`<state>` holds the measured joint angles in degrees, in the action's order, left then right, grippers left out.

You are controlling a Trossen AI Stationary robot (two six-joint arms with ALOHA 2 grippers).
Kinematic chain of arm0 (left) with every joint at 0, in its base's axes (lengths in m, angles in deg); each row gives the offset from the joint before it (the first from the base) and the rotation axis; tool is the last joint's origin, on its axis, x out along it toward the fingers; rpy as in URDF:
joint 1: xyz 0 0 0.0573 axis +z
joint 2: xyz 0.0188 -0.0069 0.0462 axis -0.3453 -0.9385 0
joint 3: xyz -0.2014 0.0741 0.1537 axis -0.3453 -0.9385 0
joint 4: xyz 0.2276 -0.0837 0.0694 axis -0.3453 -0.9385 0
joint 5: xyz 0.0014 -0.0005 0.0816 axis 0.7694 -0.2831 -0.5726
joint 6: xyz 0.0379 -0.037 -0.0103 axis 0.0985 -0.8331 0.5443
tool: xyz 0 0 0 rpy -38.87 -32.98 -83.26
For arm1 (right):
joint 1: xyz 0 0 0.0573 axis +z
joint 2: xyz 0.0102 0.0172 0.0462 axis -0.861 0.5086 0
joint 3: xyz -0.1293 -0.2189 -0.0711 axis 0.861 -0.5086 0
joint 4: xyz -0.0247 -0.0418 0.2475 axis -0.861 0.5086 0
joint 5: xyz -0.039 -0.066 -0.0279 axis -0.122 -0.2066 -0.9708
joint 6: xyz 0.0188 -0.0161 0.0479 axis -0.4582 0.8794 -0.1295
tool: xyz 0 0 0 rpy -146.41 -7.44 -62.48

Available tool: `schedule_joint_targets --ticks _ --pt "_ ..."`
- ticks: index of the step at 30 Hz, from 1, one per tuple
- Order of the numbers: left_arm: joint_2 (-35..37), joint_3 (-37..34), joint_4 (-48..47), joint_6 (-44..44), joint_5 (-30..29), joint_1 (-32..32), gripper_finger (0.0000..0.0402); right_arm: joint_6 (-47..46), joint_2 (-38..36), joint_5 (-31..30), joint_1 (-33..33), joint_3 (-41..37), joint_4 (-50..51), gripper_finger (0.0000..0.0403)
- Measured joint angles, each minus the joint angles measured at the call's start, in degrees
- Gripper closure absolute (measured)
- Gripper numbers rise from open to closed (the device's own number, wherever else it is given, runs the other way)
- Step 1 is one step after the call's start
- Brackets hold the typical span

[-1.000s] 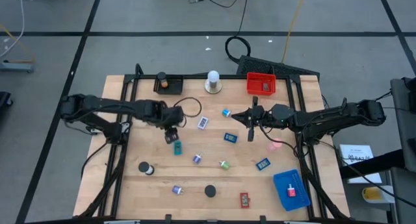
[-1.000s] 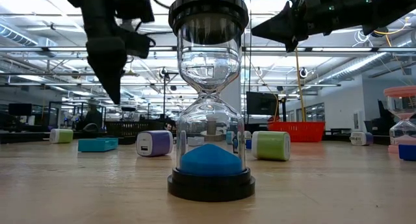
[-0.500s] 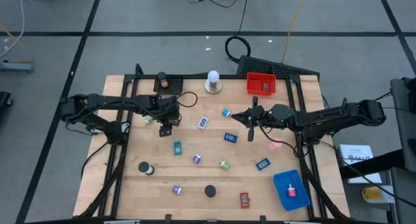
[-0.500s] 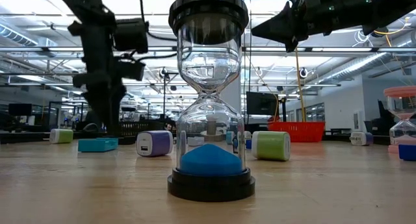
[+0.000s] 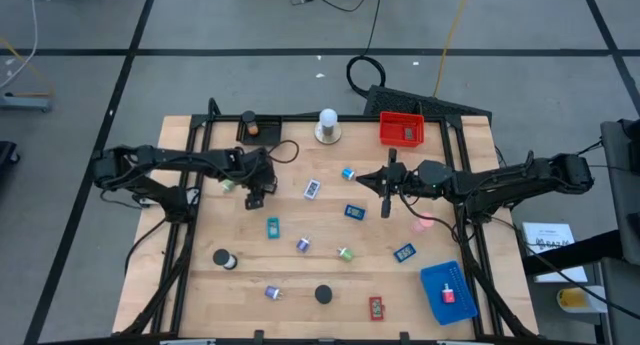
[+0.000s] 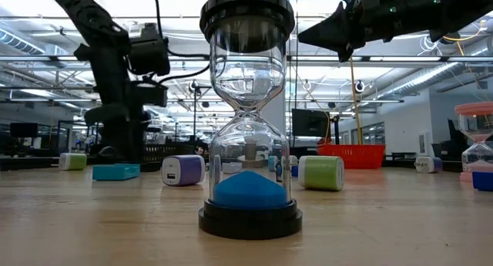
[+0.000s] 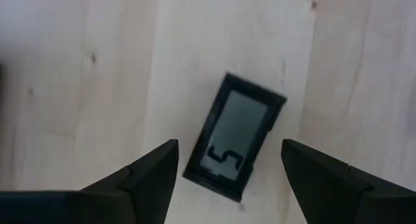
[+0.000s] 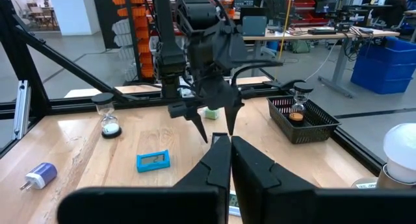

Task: Pick & Place Office items
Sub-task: Put the black digital timer into the red bin

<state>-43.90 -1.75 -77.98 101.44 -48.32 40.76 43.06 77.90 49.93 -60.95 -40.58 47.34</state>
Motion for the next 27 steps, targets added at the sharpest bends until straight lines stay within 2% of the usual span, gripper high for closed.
schedule_joint_targets --ticks 7,18,27 --pt "0.0 -1.0 0.4 0.3 -0.1 0.0 0.0136 0.0 0.0 0.0 0.0 0.0 0.0 0.0399" --pt "0.1 -0.9 0.4 0.8 -0.3 -1.4 0.0264 0.0 0.0 0.0 0.0 0.0 0.0 0.0399" --pt "0.0 0.1 -0.3 -1.0 -1.9 -5.7 0.0336 0.0 0.0 0.0 0.0 0.0 0.0 0.0399"
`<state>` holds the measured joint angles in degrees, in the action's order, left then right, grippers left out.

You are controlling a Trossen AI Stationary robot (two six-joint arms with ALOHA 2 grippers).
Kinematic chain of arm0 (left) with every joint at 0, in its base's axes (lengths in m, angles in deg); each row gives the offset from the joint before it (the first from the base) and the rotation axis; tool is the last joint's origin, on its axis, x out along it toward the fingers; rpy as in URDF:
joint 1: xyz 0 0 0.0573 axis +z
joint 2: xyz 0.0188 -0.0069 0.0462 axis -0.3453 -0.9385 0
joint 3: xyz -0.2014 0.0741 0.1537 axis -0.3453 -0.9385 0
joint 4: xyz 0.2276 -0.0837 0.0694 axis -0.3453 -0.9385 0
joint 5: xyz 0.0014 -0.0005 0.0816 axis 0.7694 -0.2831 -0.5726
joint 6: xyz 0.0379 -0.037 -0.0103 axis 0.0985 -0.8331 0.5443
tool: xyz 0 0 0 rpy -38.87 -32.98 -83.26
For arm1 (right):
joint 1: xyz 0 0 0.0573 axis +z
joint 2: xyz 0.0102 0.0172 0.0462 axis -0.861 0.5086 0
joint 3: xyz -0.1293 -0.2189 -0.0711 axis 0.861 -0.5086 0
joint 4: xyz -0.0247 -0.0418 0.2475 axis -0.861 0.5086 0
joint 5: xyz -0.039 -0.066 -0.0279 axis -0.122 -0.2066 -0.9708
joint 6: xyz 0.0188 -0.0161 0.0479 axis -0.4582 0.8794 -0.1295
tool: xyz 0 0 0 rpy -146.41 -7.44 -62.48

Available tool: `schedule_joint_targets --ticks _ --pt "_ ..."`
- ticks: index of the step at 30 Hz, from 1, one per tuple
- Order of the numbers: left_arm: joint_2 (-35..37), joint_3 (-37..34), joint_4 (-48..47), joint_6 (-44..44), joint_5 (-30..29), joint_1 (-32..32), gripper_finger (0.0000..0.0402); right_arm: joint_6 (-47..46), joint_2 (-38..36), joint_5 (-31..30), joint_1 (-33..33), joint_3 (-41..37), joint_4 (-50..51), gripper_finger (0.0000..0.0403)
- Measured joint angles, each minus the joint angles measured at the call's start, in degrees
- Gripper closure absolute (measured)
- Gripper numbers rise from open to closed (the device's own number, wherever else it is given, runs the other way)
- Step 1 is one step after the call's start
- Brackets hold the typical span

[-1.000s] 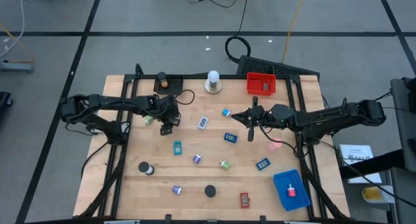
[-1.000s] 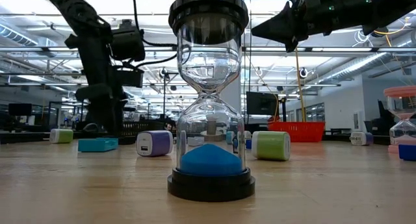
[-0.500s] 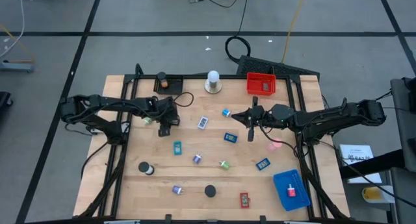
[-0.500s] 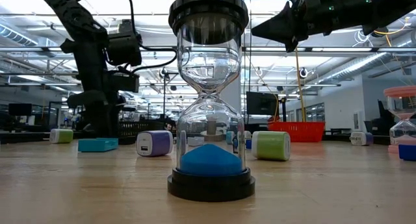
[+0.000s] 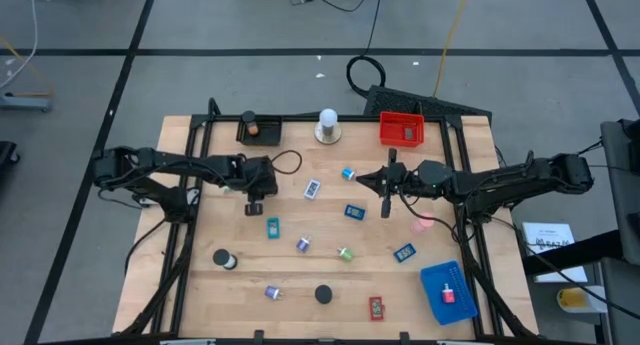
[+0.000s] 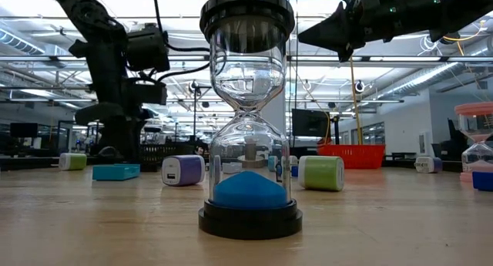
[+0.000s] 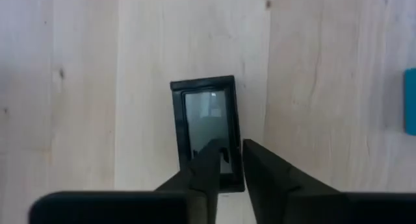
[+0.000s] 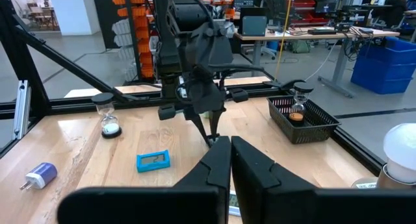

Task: Pick & Place Office items
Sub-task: Put the black digital timer into the red bin

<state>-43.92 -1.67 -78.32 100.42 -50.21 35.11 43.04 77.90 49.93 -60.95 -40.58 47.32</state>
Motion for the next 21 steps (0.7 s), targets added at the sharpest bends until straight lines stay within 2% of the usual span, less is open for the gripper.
schedule_joint_targets --ticks 4,7,10,14,18,21 --pt "0.0 0.0 0.0 -4.4 -2.2 -0.3 0.0349 0.0 0.0 0.0 0.0 0.0 0.0 0.0399" --pt "0.0 0.2 -0.3 -6.6 -2.3 -0.2 0.0335 0.0 0.0 0.0 0.0 0.0 0.0 0.0399" --pt "0.0 1.8 -1.7 -7.6 -1.4 -0.2 0.0299 0.0 0.0 0.0 0.0 0.0 0.0 0.0399" --pt "0.0 3.9 -1.7 -6.8 -1.2 -0.1 0.0231 0.0 0.0 0.0 0.0 0.0 0.0 0.0399" --pt "-0.7 3.4 -1.6 -3.1 -1.1 1.3 0.0167 0.0 0.0 0.0 0.0 0.0 0.0 0.0399" --pt "-2.5 2.3 -1.7 -1.2 -1.1 2.8 0.0135 0.0 0.0 0.0 0.0 0.0 0.0 0.0399"
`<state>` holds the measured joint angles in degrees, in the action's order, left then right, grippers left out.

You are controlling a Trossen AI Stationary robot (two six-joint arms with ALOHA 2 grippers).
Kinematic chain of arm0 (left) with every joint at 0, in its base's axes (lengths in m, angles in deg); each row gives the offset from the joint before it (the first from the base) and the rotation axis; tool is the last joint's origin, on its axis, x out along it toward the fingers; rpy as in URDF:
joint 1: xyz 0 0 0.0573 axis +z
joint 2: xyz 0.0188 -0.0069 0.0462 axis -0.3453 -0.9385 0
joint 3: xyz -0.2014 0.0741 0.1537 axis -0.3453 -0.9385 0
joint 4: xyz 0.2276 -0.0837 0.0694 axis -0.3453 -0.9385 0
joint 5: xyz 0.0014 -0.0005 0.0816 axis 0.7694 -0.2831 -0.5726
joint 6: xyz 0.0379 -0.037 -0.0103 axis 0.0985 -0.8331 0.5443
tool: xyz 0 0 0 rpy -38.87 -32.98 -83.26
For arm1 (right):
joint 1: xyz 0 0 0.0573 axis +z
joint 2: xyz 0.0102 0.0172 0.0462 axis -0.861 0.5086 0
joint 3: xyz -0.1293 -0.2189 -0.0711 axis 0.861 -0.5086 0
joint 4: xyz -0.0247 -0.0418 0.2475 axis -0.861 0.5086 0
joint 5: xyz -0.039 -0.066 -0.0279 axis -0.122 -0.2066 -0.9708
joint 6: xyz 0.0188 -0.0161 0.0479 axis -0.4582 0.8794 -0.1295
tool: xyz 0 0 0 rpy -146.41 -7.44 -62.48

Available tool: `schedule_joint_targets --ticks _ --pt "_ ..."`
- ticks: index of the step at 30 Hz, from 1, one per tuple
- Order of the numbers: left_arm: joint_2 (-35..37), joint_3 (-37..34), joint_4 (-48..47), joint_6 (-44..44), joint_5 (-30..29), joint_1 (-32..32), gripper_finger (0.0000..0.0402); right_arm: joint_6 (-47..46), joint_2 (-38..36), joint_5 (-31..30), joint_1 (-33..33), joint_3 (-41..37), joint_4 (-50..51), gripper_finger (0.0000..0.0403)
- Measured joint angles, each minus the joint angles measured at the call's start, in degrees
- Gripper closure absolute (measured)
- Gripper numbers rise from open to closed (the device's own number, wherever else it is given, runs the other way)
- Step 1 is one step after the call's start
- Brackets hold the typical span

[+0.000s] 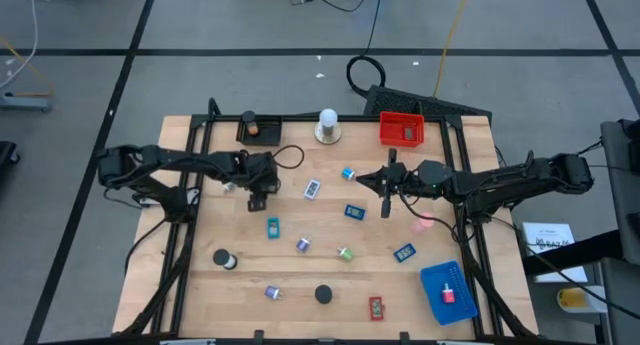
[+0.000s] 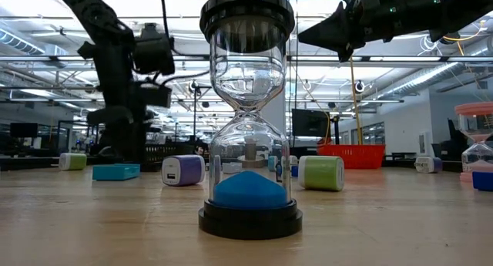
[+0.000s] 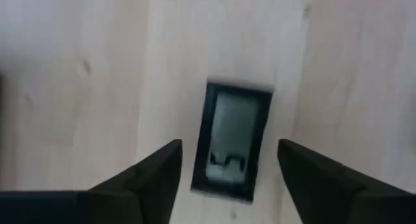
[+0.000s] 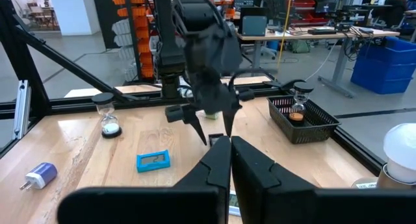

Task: Pick & Place Office items
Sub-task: Put the black digital timer into the red bin

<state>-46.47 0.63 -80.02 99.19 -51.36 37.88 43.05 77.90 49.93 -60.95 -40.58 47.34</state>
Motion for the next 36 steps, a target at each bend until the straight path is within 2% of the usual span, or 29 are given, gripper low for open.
schedule_joint_targets --ticks 4,7,10,17,24,28,32,36 --pt "-2.6 -0.2 0.4 0.4 0.4 1.6 0.0117 0.0 0.0 0.0 0.0 0.0 0.0 0.0399" --pt "-3.7 -0.1 0.4 0.2 0.6 1.9 0.0121 0.0 0.0 0.0 0.0 0.0 0.0 0.0399" --pt "-3.8 -0.1 0.3 0.2 1.2 1.6 0.0151 0.0 0.0 0.0 0.0 0.0 0.0 0.0399" --pt "-3.7 -0.1 -0.4 1.3 -0.2 -0.3 0.0249 0.0 0.0 0.0 0.0 0.0 0.0 0.0399" --pt "1.8 0.1 -2.4 1.1 -3.1 -1.9 0.0247 0.0 0.0 0.0 0.0 0.0 0.0 0.0399" --pt "5.0 0.3 -1.0 -1.0 -2.7 -2.2 0.0232 0.0 0.0 0.0 0.0 0.0 -0.5 0.0399" --pt "6.0 0.3 3.2 -3.3 -1.7 -3.6 0.0241 0.0 0.0 0.0 0.0 0.0 -2.2 0.0399" --pt "5.9 0.0 12.3 -4.9 -1.6 -5.8 0.0246 0.3 0.0 0.0 0.0 0.0 -6.3 0.0399"
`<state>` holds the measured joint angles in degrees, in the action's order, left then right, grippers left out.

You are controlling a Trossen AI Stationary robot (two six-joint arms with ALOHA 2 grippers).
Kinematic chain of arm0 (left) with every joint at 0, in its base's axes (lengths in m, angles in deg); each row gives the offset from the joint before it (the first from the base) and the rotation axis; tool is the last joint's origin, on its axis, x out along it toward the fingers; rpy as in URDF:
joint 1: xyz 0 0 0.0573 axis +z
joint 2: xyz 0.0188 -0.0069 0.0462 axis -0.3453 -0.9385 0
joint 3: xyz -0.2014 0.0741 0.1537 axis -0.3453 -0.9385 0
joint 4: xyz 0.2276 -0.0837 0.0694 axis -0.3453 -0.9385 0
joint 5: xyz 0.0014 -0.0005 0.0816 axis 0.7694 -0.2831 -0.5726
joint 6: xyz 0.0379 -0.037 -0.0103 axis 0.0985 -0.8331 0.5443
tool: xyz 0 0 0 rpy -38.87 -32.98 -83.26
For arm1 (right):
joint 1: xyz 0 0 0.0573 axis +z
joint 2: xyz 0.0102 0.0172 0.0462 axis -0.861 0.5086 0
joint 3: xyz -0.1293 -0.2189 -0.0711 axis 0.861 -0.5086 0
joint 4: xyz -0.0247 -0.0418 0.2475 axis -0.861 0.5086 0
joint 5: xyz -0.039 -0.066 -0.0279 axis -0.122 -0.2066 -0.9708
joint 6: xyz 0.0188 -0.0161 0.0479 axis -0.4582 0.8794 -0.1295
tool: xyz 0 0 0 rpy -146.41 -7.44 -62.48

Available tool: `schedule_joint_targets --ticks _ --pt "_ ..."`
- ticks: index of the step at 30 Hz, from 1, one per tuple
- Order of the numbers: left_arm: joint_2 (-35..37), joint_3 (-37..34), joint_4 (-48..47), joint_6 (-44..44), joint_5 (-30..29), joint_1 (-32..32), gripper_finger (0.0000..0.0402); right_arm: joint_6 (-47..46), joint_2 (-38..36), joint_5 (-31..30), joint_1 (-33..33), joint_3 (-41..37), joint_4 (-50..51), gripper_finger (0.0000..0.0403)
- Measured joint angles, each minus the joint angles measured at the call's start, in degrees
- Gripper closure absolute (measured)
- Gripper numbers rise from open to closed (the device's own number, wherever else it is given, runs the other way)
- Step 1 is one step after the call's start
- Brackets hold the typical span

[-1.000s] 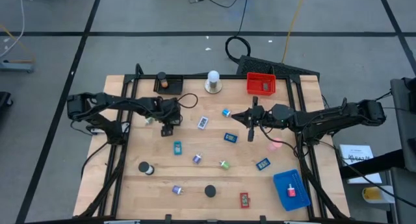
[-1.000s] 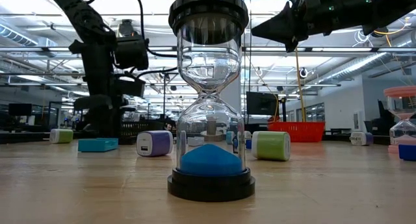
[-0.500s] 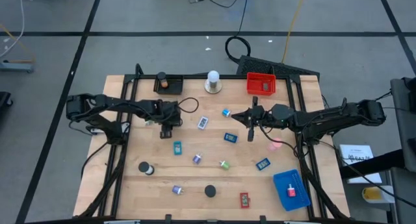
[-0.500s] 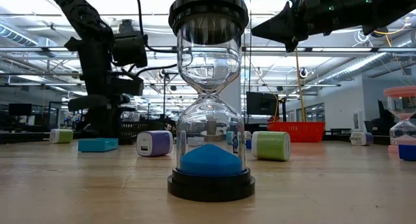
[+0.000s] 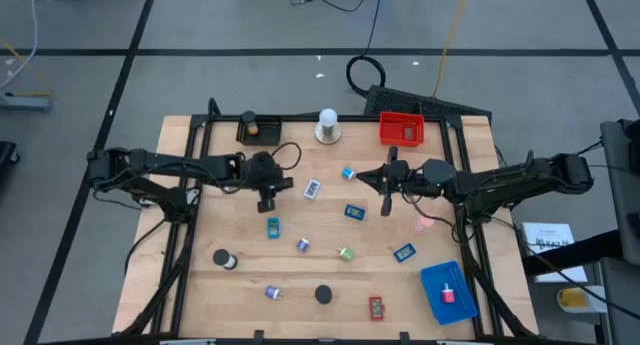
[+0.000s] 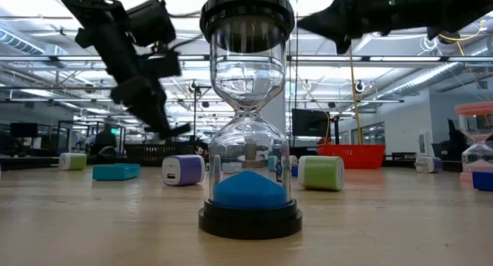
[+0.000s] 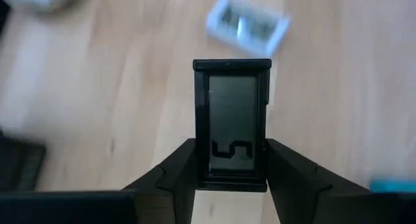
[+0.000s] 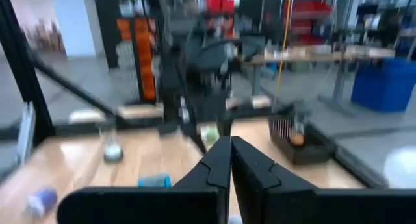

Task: Pick & Place Office items
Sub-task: Put the black digital timer into the red bin

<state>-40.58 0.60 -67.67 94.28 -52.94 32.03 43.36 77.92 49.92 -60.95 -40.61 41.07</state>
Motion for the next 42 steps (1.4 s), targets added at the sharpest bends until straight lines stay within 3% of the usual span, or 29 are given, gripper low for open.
schedule_joint_targets --ticks 3,7,13,17,22,26,30,35,42 --pt "0.1 -0.7 9.8 -0.8 -0.3 -1.8 0.0241 -3.4 -0.1 -0.1 0.0 0.0 -2.6 0.0399" --pt "-1.0 -1.1 21.1 -1.6 -0.5 -3.8 0.0237 -5.6 0.0 0.0 0.0 0.0 3.0 0.0399" --pt "-6.5 -1.1 38.2 -2.6 0.8 -6.1 0.0236 -14.0 5.6 -0.4 -2.0 0.0 4.8 0.0382" --pt "-11.1 -1.1 48.3 -5.3 6.2 -6.3 0.0235 -10.3 10.9 0.1 -1.3 0.0 1.0 0.0321" --pt "-15.1 -1.1 60.0 -9.2 12.7 -6.2 0.0235 -7.6 14.6 0.6 -1.4 0.0 -6.8 0.0209" --pt "-16.3 -1.1 64.0 -12.0 15.8 -5.5 0.0234 -5.9 17.0 6.1 -1.3 0.0 -15.9 0.0133" --pt "-16.4 -1.1 65.9 -13.1 16.6 -5.3 0.0234 -5.8 20.0 7.5 -1.4 0.0 -23.3 0.0092" --pt "-16.4 -1.1 66.5 -13.5 16.1 -5.3 0.0234 -8.0 24.9 6.3 -1.4 1.1 -30.1 0.0082" --pt "-16.3 -1.1 67.6 -13.5 14.8 -5.3 0.0234 -10.6 29.5 6.0 -1.5 5.6 -30.5 0.0096"
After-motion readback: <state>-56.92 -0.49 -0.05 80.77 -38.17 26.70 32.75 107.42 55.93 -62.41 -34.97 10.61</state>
